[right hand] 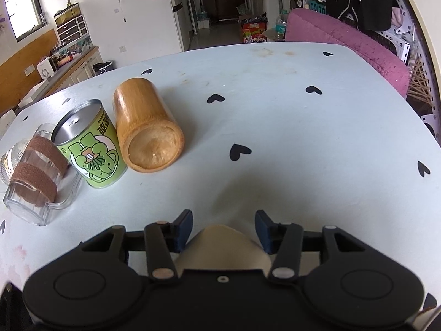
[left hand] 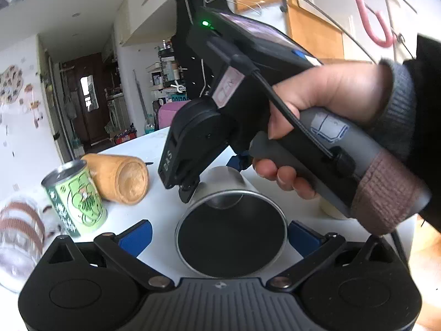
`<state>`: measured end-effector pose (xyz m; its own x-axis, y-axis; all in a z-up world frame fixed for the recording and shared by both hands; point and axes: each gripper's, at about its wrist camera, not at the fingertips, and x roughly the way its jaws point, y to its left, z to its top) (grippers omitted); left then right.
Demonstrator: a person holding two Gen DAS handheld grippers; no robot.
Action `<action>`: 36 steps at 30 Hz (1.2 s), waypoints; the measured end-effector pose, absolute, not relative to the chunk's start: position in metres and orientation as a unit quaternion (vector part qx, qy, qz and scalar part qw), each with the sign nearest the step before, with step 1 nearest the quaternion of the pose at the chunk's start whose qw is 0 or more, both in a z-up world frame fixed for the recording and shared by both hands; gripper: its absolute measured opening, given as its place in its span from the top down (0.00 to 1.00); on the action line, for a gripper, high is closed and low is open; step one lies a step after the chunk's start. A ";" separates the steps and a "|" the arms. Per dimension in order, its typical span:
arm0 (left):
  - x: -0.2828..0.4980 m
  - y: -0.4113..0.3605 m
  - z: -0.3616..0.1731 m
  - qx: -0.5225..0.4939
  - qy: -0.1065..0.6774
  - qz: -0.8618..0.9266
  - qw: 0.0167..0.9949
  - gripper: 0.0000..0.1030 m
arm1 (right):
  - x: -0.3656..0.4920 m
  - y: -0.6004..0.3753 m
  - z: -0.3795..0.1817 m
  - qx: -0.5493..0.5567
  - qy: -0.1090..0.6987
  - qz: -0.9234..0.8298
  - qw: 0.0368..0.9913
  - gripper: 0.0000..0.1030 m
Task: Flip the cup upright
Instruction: 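Close the right gripper around the body of the cream cup, then lift the cream cup with the right gripper and rotate it rim-up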
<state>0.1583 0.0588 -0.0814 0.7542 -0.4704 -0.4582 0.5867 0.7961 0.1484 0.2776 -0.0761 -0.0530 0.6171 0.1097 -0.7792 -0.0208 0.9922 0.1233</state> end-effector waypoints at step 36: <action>0.170 0.158 -0.073 0.061 0.226 -0.175 0.956 0.00 | 0.200 -0.068 -0.029 -0.044 0.417 0.095 0.903 0.58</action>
